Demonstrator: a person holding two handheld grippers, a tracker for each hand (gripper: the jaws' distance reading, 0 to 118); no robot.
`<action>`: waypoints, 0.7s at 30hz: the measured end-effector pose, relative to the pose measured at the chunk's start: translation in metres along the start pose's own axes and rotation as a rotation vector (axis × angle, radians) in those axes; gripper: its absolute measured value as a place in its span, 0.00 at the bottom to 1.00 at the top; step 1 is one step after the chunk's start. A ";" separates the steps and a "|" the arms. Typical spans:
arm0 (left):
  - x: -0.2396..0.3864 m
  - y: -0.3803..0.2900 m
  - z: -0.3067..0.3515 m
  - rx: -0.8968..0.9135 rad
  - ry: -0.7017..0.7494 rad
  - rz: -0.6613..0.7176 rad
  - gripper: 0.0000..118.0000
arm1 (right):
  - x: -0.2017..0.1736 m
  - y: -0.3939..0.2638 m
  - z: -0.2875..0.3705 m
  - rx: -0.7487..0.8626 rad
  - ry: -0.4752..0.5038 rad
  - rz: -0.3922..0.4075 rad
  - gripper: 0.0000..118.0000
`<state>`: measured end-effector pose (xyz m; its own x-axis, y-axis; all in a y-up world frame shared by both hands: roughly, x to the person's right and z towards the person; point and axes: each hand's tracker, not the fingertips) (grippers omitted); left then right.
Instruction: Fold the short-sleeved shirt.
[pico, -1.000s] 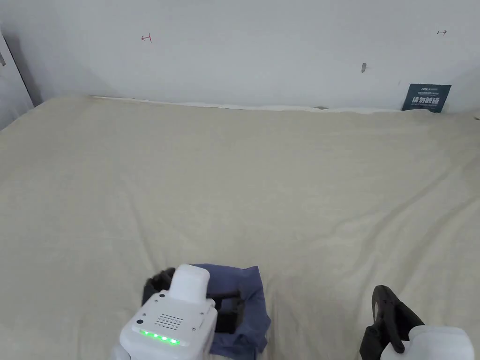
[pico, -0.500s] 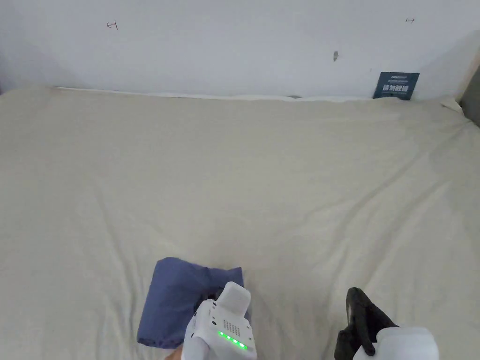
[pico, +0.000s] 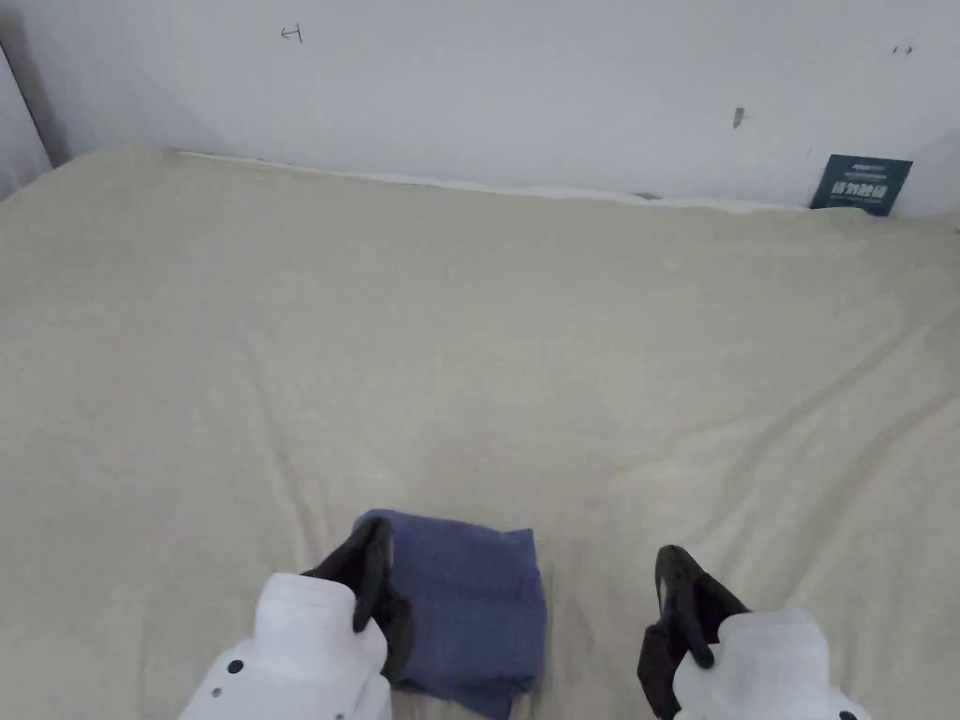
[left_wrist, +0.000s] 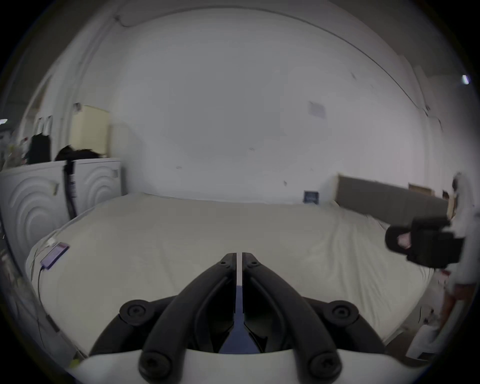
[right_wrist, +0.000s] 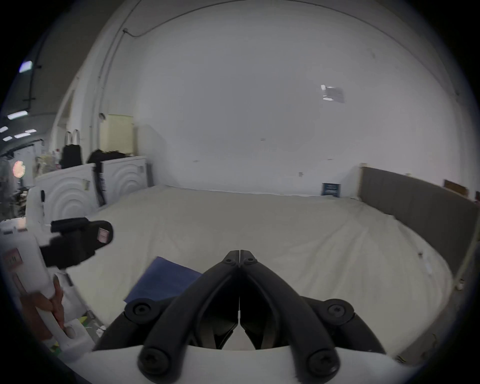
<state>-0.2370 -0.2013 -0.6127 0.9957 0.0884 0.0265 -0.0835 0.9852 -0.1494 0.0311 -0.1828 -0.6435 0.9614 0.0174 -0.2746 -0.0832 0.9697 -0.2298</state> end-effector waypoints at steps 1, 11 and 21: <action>-0.016 -0.002 0.005 -0.014 0.010 0.037 0.04 | -0.001 0.000 -0.008 -0.001 0.059 -0.008 0.01; -0.097 -0.022 -0.004 -0.291 -0.036 0.381 0.03 | 0.009 -0.041 -0.130 -0.453 0.487 -0.336 0.00; -0.126 -0.060 -0.075 -0.562 -0.241 0.640 0.73 | 0.041 -0.148 -0.211 -0.818 0.605 -1.006 0.00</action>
<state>-0.3544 -0.2823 -0.6809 0.7242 0.6889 -0.0309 -0.5272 0.5242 -0.6688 0.0280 -0.3770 -0.8176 0.4609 -0.8871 0.0241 0.2297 0.0930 -0.9688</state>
